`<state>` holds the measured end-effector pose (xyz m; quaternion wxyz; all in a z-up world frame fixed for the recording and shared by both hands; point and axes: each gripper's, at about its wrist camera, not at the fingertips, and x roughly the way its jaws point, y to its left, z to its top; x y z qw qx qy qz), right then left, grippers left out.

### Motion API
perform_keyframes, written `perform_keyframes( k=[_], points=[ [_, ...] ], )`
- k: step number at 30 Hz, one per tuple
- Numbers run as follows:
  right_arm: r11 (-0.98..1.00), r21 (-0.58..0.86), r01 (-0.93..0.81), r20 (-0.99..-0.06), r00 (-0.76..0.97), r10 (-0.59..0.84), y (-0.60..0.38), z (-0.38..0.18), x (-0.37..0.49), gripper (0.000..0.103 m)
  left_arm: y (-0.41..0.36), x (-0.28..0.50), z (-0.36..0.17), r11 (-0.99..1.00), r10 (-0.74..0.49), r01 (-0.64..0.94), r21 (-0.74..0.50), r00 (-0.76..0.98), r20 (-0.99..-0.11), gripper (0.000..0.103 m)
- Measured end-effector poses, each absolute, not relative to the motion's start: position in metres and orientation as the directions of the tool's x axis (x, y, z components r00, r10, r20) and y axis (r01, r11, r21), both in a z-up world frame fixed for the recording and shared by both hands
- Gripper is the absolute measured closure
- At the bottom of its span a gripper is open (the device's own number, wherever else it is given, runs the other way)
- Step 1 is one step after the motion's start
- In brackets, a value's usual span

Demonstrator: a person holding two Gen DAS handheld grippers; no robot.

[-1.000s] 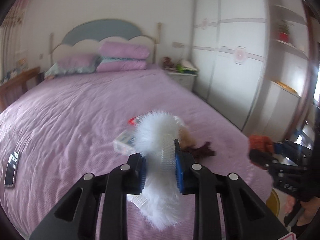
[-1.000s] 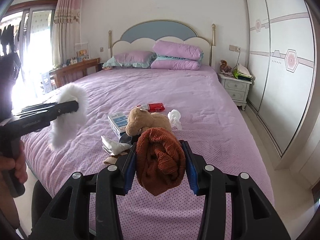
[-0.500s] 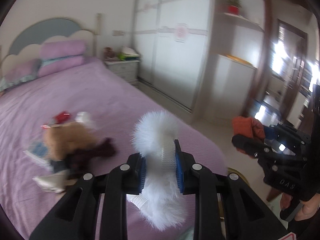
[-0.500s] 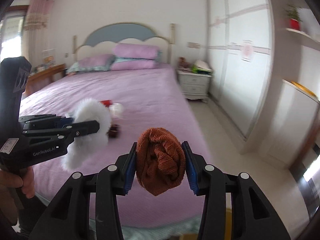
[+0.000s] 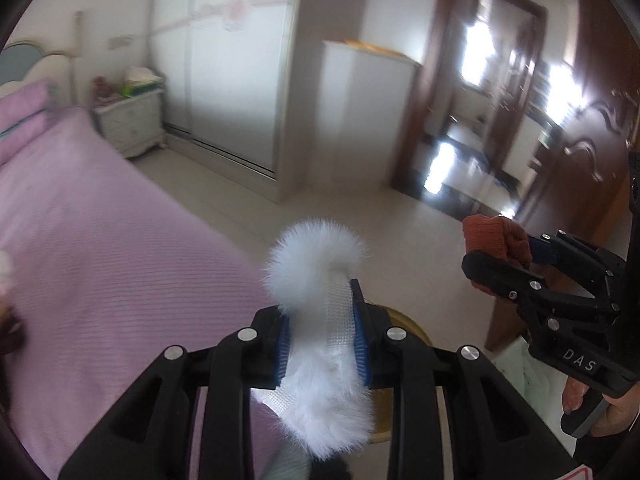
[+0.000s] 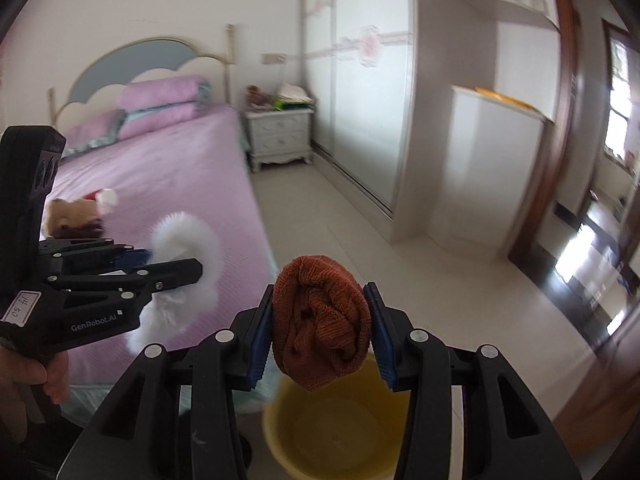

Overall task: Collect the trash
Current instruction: 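Carry both items to the yellow bucket and release them inside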

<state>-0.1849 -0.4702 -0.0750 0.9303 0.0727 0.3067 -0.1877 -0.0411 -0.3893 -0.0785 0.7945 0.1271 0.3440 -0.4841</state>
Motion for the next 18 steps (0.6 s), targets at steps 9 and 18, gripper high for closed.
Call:
perform_keyframes(
  k=[9, 18],
  points=[
    [0.867, 0.042, 0.497, -0.691, 0.641, -0.334, -0.522, -0.124, -0.206, 0.06, -0.485, -0.044, -0.14, 0.407, -0.627, 0.9, -0.157, 0.15, -0.765, 0.076],
    [0.856, 0.073, 0.512, -0.78, 0.564, -0.271, -0.544, -0.178, -0.203, 0.06, -0.516, -0.045, -0.203, 0.38, -0.507, 0.913, -0.15, 0.07, -0.859, 0.076]
  ],
)
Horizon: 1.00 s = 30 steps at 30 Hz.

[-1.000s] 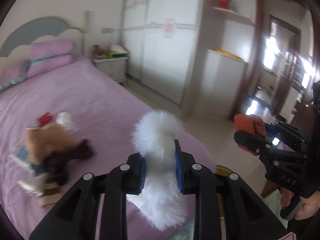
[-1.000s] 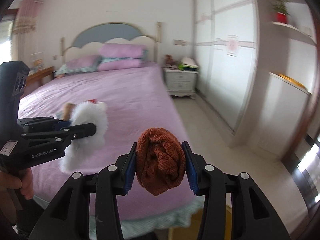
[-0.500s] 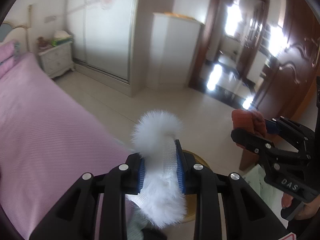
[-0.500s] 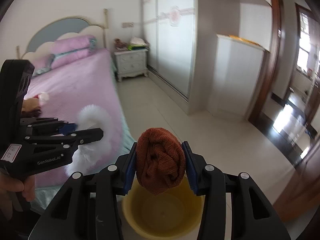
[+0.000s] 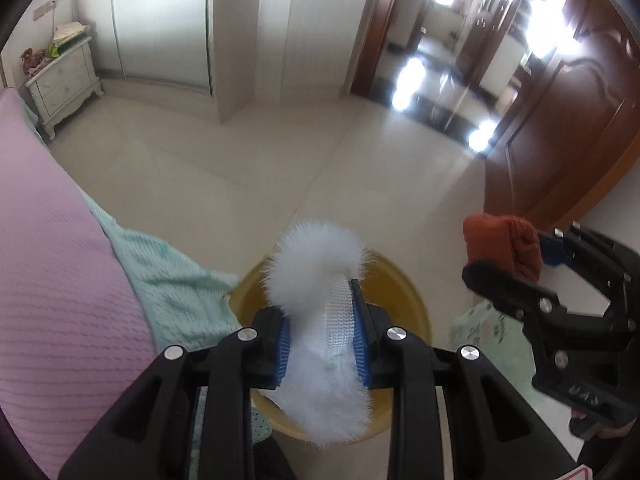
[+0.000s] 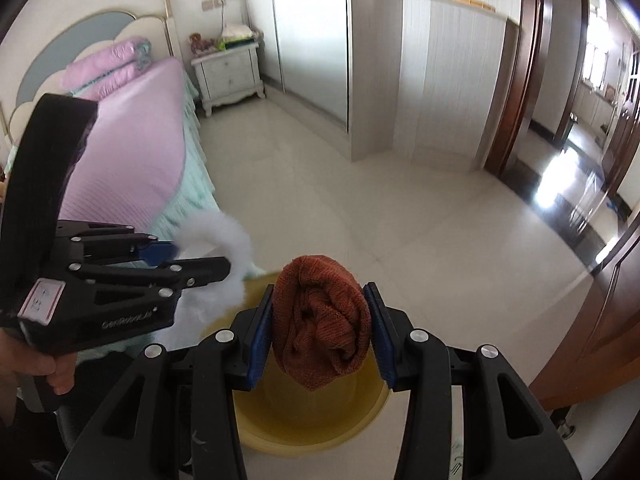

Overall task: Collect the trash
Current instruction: 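Carry both items to the yellow bucket and release them inside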

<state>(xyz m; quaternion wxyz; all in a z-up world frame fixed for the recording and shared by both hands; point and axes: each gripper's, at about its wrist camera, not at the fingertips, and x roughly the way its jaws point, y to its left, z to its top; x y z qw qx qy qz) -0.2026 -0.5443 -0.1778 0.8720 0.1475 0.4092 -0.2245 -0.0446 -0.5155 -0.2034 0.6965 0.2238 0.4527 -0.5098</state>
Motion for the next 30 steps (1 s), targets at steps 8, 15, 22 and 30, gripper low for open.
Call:
perform_keyframes(
  k=[8, 15, 22, 30],
  points=[
    [0.845, 0.073, 0.53, -0.833, 0.498, -0.24, -0.555, -0.206, -0.201, 0.06, -0.528, -0.044, -0.234, 0.366, -0.432, 0.918, -0.153, 0.022, -0.902, 0.065],
    [0.832, 0.086, 0.548, -0.846, 0.481, -0.23, -0.567, -0.217, -0.207, 0.06, -0.533, -0.05, -0.228, 0.345, -0.423, 0.93, -0.129, 0.031, -0.906, 0.047],
    [0.84, 0.088, 0.536, -0.863, 0.461, -0.204, -0.565, -0.228, -0.201, 0.06, -0.526, -0.051, -0.211, 0.342, -0.44, 0.935, -0.098, 0.067, -0.895, 0.047],
    [0.878, 0.055, 0.476, -0.868, 0.457, -0.194, -0.551, -0.228, -0.189, 0.035, -0.527, -0.042, -0.193, 0.369, -0.466, 0.926, -0.078, 0.111, -0.878, 0.045]
  ],
)
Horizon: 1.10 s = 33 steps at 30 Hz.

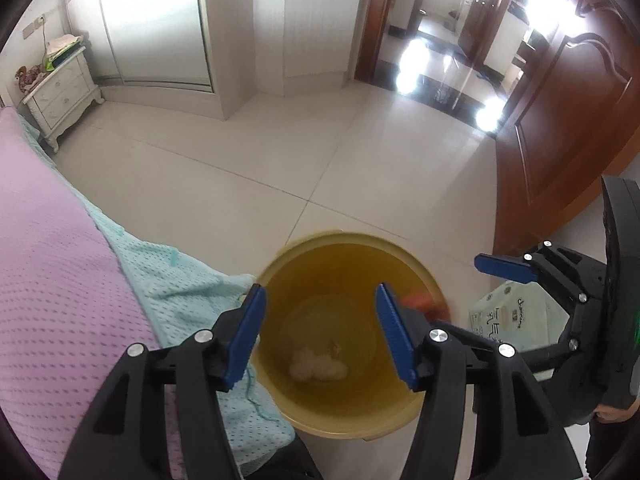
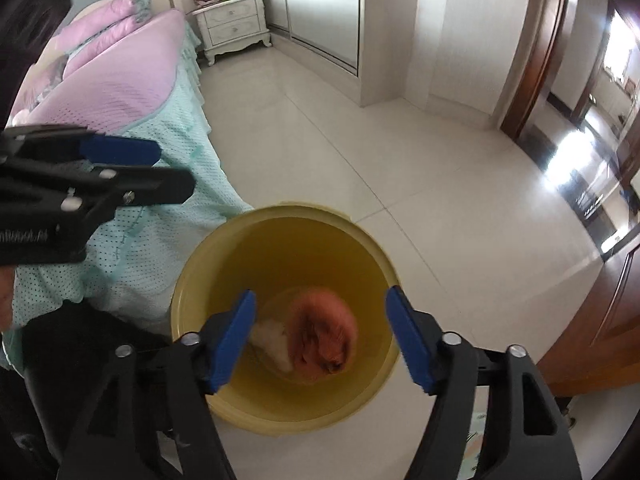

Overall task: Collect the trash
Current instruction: 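Carry both items to the yellow bucket and release them inside, then return both tools to the bed toward the white mesh bag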

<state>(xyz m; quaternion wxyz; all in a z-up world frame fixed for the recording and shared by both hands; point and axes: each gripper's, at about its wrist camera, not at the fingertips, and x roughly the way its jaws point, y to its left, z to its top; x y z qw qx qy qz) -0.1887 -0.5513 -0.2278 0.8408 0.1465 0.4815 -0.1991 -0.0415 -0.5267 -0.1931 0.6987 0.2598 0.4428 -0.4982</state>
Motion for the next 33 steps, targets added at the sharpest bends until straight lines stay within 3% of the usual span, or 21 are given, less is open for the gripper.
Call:
perform_keyframes(
  k=[3, 9, 14, 16, 19, 21, 22, 23, 26, 33],
  points=[
    [0.88, 0.052, 0.472, -0.864, 0.463, -0.198, -0.549, -0.224, -0.187, 0.036, -0.525, -0.038, -0.19, 0.376, -0.477, 0.923, -0.084, 0.115, -0.871, 0.045],
    [0.865, 0.051, 0.5, -0.827, 0.506, -0.244, -0.544, -0.201, -0.194, 0.048, -0.503, -0.037, -0.166, 0.383, -0.557, 0.916, -0.114, 0.131, -0.82, 0.045],
    [0.886, 0.055, 0.46, -0.697, 0.653, -0.296, -0.517, -0.149, -0.197, 0.052, -0.431, -0.032, -0.108, 0.485, -0.681, 0.865, -0.128, 0.282, -0.676, 0.04],
    [0.91, 0.058, 0.409, -0.628, 0.724, -0.286, -0.496, -0.125, -0.19, 0.052, -0.398, -0.03, -0.089, 0.557, -0.676, 0.826, -0.09, 0.387, -0.627, 0.033],
    [0.947, 0.058, 0.316, -0.528, 0.815, -0.239, -0.461, -0.095, -0.174, 0.052, -0.341, -0.021, -0.065, 0.672, -0.623, 0.74, -0.034, 0.54, -0.566, 0.033],
    [0.965, 0.059, 0.257, -0.481, 0.854, -0.198, -0.438, -0.081, -0.158, 0.048, -0.297, -0.014, -0.052, 0.75, -0.562, 0.662, -0.003, 0.634, -0.532, 0.029],
    [0.973, 0.063, 0.221, -0.466, 0.869, -0.167, -0.426, -0.075, -0.148, 0.046, -0.276, -0.01, -0.047, 0.784, -0.526, 0.62, 0.006, 0.67, -0.524, 0.019],
    [0.979, 0.067, 0.195, -0.457, 0.878, -0.143, -0.417, -0.071, -0.14, 0.045, -0.26, -0.005, -0.041, 0.807, -0.503, 0.59, 0.007, 0.694, -0.515, 0.015],
    [0.994, 0.087, 0.073, -0.425, 0.905, -0.03, -0.377, -0.057, -0.105, 0.041, -0.204, 0.008, -0.029, 0.884, -0.399, 0.467, 0.028, 0.783, -0.478, 0.009],
    [0.994, 0.045, -0.096, -0.355, 0.929, 0.106, -0.299, -0.027, -0.052, 0.012, -0.109, 0.031, -0.021, 0.97, -0.209, 0.242, 0.007, 0.85, -0.483, 0.008]
  ],
)
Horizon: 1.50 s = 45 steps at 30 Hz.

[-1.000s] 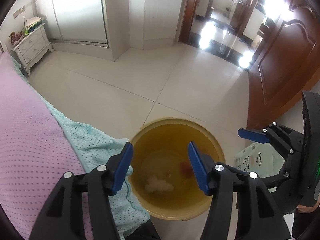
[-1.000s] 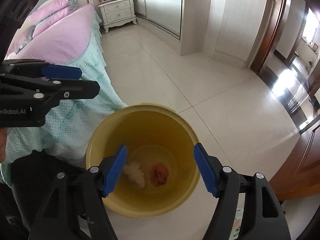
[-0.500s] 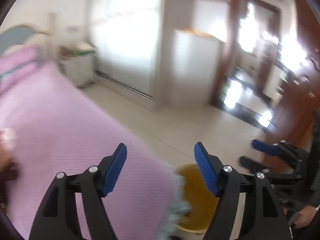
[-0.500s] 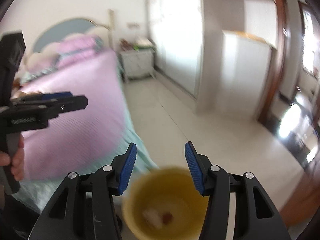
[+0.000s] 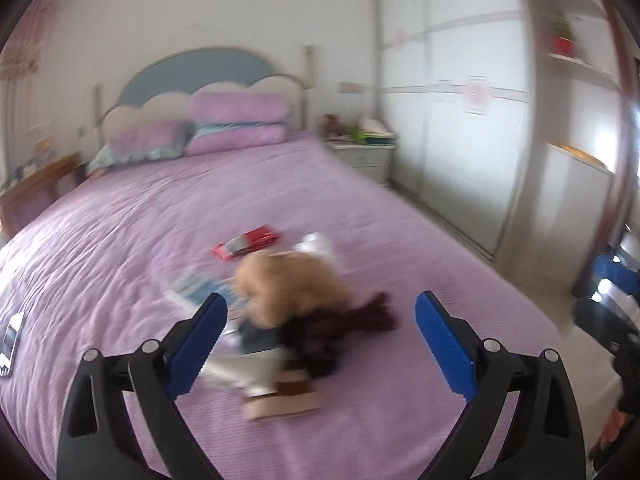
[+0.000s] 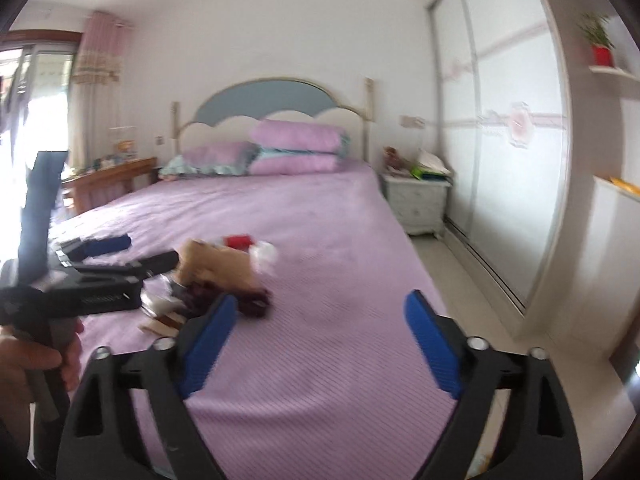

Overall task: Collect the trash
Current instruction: 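Return both tools to the bed toward the white mesh bag, then grasp the white mesh bag with the left gripper and lift it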

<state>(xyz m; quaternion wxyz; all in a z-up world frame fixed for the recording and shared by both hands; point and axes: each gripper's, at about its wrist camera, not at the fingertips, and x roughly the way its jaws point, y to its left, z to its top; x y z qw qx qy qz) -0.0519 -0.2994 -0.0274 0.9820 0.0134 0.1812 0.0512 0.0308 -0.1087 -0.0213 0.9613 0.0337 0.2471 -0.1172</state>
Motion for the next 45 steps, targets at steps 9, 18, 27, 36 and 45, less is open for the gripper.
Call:
perform_keyframes(
  k=[9, 18, 27, 36, 45],
  points=[
    [0.969, 0.019, -0.246, -0.358, 0.903, 0.237, -0.23, -0.02, -0.025, 0.008, -0.049, 0.042, -0.042, 0.993, -0.099, 0.118, 0.0, 0.834, -0.543, 0.004],
    [0.961, 0.026, -0.274, -0.389, 0.883, 0.262, -0.21, -0.028, -0.009, 0.008, -0.023, 0.057, -0.06, 0.994, -0.113, 0.099, -0.056, 0.801, -0.588, 0.004],
    [0.963, 0.051, -0.263, -0.416, 0.871, 0.26, -0.218, -0.034, -0.004, 0.008, -0.028, 0.067, -0.074, 0.985, -0.17, 0.14, -0.098, 0.769, -0.616, 0.004],
    [0.961, 0.081, -0.265, -0.445, 0.853, 0.273, -0.22, -0.041, 0.0, 0.008, -0.046, 0.089, -0.091, 0.984, -0.172, 0.163, -0.076, 0.73, -0.661, 0.006],
    [0.964, 0.082, -0.252, -0.471, 0.843, 0.26, -0.219, -0.045, 0.007, 0.008, -0.037, 0.099, -0.101, 0.984, -0.177, 0.137, -0.114, 0.695, -0.697, 0.052]
  ],
)
